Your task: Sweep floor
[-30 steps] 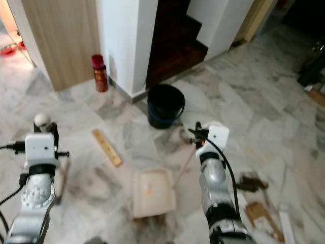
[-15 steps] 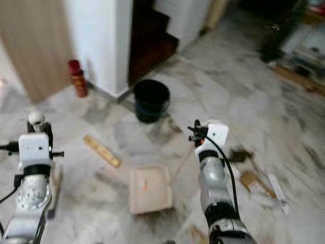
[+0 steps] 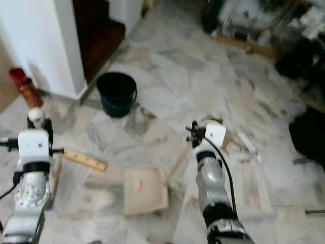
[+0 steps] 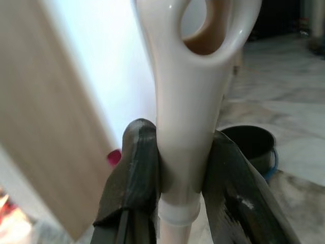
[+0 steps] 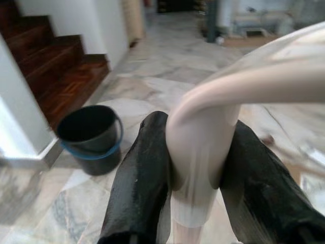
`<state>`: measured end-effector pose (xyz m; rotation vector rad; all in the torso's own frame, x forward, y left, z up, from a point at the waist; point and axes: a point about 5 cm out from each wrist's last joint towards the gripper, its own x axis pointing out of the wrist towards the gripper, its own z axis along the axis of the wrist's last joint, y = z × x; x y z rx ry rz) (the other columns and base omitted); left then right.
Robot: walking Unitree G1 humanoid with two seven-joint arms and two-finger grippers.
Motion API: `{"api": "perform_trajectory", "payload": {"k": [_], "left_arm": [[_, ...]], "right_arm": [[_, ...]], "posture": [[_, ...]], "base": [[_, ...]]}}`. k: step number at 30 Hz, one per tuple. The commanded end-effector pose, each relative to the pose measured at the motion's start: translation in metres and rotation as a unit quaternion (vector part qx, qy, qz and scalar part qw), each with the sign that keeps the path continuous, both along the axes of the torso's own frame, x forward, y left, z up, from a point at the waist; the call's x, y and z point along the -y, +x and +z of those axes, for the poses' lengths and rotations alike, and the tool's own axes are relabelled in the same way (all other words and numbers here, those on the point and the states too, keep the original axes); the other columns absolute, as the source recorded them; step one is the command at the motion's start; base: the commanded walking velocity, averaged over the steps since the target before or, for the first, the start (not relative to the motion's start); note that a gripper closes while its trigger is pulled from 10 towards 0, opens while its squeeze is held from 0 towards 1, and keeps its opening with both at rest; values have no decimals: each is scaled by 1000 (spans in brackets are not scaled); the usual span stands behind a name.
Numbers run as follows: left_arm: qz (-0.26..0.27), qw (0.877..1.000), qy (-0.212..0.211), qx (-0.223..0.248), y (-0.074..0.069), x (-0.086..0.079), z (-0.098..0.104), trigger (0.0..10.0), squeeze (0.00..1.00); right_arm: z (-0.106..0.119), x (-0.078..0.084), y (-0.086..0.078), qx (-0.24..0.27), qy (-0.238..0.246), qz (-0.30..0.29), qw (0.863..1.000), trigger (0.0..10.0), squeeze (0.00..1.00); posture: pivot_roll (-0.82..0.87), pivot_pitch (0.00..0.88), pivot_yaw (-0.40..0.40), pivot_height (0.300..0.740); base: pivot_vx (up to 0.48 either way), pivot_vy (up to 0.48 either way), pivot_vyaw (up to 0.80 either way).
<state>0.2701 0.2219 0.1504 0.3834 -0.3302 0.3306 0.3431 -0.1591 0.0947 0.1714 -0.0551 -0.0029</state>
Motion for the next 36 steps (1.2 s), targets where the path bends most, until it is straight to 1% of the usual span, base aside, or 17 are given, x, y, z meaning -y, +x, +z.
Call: {"api": "perform_trajectory", "payload": {"k": [1, 2, 21, 36], "left_arm": [[-21, 1000, 0, 17, 1, 11, 7, 10000, 0], [-21, 1000, 0, 17, 1, 11, 7, 10000, 0], [-23, 1000, 1, 17, 1, 11, 7, 10000, 0], [-28, 999, 2, 17, 1, 13, 7, 10000, 0]], "right_arm": [[0, 13, -3, 5, -5, -21, 1000, 10000, 0], [0, 13, -3, 5, -5, -21, 1000, 10000, 0], [0, 10, -4, 11, -2, -21, 1000, 10000, 0], [0, 7, -4, 13, 0, -17, 1000, 10000, 0]], "posture": [[148, 142, -133, 740], [148, 142, -133, 740], [154, 145, -126, 740], [160, 114, -122, 740]], "base": [[0, 442, -719], [0, 442, -719], [0, 445, 0], [0, 443, 0]]}}
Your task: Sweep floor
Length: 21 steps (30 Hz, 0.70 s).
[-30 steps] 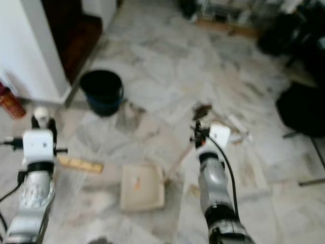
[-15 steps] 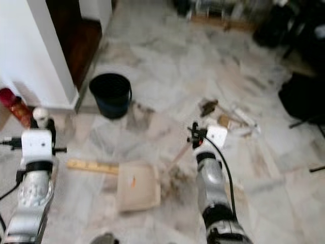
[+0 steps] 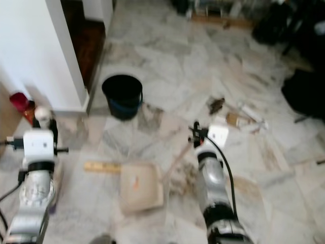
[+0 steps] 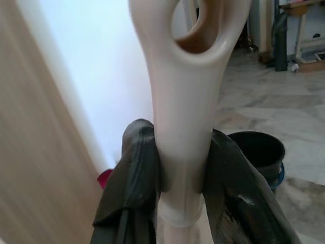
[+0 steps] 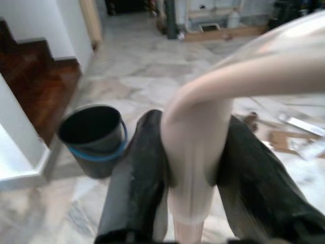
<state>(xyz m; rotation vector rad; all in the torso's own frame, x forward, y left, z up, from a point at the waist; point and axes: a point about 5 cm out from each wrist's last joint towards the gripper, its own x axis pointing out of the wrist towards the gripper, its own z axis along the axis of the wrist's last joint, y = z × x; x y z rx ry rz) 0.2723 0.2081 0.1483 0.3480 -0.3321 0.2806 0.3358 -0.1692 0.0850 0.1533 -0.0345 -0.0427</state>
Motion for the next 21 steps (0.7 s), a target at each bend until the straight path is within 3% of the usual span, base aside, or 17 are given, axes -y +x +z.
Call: {"api": "perform_trajectory", "payload": {"k": [1, 7, 21], "left_arm": [[0, 1000, 15, 19, -1, -1, 9, 10000, 0], [-8, 1000, 19, 16, 0, 1, 8, 10000, 0], [-24, 999, 23, 14, 1, 7, 8, 10000, 0]], "right_arm": [[10, -3, 4, 25, 8, 2, 1000, 10000, 0], [10, -3, 3, 27, 9, 2, 1000, 10000, 0], [12, -1, 3, 34, 10, -1, 999, 10000, 0]], "posture": [[160, 114, -122, 740], [161, 114, -119, 740], [158, 134, -121, 740]], "base": [[0, 446, 0], [0, 358, 0], [0, 0, 0]]}}
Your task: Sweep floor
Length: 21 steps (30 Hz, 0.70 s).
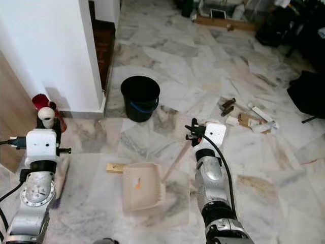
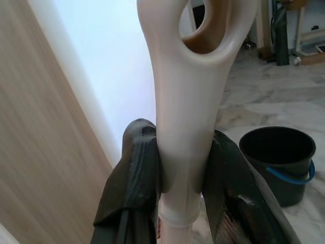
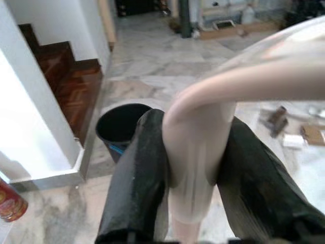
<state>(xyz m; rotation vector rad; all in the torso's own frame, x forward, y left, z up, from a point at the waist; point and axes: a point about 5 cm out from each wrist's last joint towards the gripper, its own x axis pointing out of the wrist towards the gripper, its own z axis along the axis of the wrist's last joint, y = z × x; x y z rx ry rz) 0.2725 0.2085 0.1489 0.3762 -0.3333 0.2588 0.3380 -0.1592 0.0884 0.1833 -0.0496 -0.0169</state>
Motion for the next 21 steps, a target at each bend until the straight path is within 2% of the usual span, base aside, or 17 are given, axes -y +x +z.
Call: {"api": "perform_trajectory", "payload": {"k": [1, 12, 21], "left_arm": [[-16, 1000, 7, 17, 0, 7, 8, 10000, 0], [-13, 1000, 5, 19, 0, 6, 8, 10000, 0], [-13, 1000, 2, 24, 1, 7, 9, 10000, 0]], "right_arm": [[9, 8, 1, 25, -4, -14, 1000, 10000, 0], [11, 9, 3, 28, -5, -15, 999, 10000, 0], [21, 10, 6, 46, -8, -16, 999, 10000, 0]], "posture": [[159, 136, -121, 740], [158, 137, -125, 740], [156, 133, -131, 740]], "base": [[0, 0, 0], [0, 0, 0], [285, 0, 0]]}}
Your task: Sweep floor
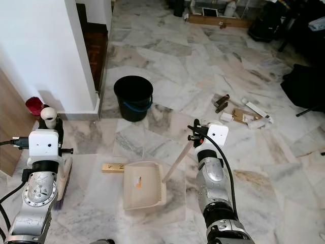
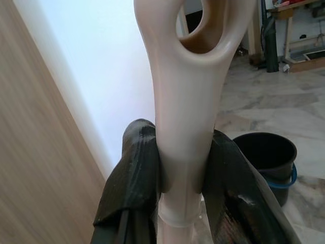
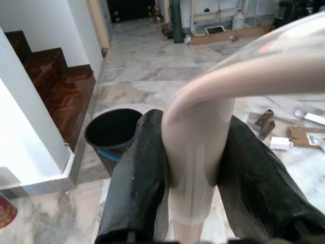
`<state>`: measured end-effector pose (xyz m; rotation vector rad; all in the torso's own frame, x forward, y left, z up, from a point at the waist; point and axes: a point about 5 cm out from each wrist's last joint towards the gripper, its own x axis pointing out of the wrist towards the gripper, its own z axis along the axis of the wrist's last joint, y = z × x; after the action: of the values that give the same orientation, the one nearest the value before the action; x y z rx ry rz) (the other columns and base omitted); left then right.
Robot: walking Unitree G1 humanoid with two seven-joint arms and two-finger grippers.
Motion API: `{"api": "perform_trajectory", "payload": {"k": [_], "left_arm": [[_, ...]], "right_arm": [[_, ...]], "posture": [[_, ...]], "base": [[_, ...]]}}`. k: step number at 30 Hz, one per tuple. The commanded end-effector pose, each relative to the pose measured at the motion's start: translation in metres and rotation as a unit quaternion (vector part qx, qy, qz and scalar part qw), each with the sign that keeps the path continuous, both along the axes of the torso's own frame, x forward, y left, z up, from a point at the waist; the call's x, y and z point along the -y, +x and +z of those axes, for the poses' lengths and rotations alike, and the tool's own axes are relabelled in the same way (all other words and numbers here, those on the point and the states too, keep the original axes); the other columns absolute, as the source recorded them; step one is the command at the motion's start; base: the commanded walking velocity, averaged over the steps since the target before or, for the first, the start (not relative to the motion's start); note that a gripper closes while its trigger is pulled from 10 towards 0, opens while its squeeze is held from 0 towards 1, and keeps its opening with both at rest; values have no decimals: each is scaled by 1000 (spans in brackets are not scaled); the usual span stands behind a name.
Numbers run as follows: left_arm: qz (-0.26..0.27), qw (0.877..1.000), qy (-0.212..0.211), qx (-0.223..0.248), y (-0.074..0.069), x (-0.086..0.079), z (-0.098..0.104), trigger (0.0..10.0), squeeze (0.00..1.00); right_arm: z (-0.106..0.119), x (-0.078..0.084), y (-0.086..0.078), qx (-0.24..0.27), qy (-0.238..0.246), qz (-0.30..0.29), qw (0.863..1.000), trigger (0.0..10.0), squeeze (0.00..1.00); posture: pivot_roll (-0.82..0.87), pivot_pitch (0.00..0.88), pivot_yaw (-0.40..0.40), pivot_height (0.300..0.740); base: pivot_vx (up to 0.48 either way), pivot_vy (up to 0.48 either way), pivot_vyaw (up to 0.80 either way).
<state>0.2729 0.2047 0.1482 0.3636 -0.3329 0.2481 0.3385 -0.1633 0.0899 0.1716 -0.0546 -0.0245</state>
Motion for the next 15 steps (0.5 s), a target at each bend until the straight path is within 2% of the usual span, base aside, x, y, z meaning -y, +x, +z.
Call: {"api": "perform_trajectory", "payload": {"k": [1, 15], "left_arm": [[-7, 1000, 7, 24, 1, 3, 10, 10000, 0], [-4, 1000, 7, 27, 0, 2, 10, 10000, 0]], "right_arm": [[20, 6, 5, 45, -2, -11, 999, 10000, 0], [19, 3, 7, 40, -12, -5, 999, 10000, 0]], "posture": [[156, 133, -131, 740], [151, 126, -129, 740]], "base": [[292, 0, 0], [298, 0, 0]]}}
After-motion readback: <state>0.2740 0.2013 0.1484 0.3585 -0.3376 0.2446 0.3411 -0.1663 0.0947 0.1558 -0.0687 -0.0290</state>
